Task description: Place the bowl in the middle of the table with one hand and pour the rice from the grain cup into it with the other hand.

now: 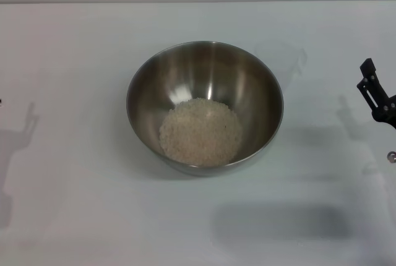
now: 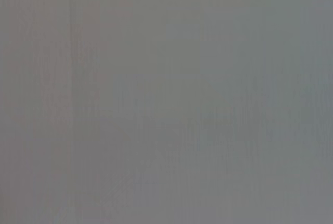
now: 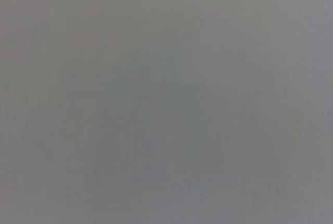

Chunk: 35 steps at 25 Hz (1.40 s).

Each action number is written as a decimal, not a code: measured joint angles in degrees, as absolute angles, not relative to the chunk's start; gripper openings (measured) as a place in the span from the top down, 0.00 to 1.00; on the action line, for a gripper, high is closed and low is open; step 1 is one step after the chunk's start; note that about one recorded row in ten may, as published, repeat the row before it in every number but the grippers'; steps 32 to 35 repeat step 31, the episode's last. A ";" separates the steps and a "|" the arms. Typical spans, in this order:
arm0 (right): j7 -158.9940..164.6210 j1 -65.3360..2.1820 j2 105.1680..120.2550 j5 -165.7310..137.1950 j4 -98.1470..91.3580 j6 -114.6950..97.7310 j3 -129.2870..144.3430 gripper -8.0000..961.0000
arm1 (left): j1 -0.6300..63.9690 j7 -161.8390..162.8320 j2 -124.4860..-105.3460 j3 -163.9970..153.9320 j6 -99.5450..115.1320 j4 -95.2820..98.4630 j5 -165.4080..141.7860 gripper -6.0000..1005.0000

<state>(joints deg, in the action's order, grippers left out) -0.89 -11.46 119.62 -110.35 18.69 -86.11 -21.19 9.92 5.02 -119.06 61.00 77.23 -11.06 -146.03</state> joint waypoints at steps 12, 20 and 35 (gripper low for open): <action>-0.94 -11.30 119.73 -110.12 15.40 -89.00 -22.06 0.13 | 9.57 3.92 -119.09 60.99 75.24 -11.23 -146.12 0.17; -0.97 -11.86 119.62 -110.12 13.30 -90.66 -22.06 0.12 | 8.96 5.79 -119.09 60.73 74.36 -11.66 -146.05 0.17; -0.97 -12.77 119.47 -110.13 11.68 -91.68 -22.06 0.12 | 8.79 6.27 -119.09 60.75 74.95 -11.78 -146.09 0.17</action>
